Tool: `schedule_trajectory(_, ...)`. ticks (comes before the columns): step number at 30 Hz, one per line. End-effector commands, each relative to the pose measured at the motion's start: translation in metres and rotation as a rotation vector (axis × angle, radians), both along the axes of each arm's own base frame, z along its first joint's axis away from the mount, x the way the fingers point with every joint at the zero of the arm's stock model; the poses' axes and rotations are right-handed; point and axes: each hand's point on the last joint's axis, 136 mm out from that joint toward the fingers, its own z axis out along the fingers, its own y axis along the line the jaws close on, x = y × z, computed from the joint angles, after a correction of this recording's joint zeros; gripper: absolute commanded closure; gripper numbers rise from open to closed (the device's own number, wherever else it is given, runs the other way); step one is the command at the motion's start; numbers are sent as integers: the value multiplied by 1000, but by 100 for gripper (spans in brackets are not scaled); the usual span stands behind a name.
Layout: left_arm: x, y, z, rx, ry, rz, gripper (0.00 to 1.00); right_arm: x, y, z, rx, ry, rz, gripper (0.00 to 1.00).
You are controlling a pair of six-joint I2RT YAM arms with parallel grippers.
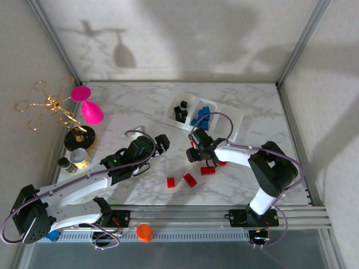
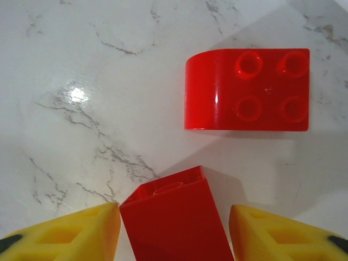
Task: Sort the legos into containers by color
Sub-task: Pick up the lego from the center of the table, then place the lego in the container.
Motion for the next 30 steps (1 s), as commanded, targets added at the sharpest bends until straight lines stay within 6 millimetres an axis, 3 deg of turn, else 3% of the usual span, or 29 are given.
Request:
schedule_trajectory(1, -2, 5, -5, 36, 7, 17, 0, 6, -3, -3, -31, -1, -25, 49)
schedule_trajectory(10, -2, 6, -2, 34, 2, 20, 0, 6, 6, 10, 21, -7, -14, 71)
schedule_trajectory(17, 1, -5, 5, 25, -6, -15, 0, 12, 3, 50, 83, -61, -54, 75)
schedule_trajectory(21, 4, -17, 10, 26, -17, -47, 0, 24, -18, 74, 73, -113, -148, 76)
schedule_trajectory(30, 8, -52, 12, 28, -26, -125, 0, 64, -99, 109, 66, -223, -414, 77)
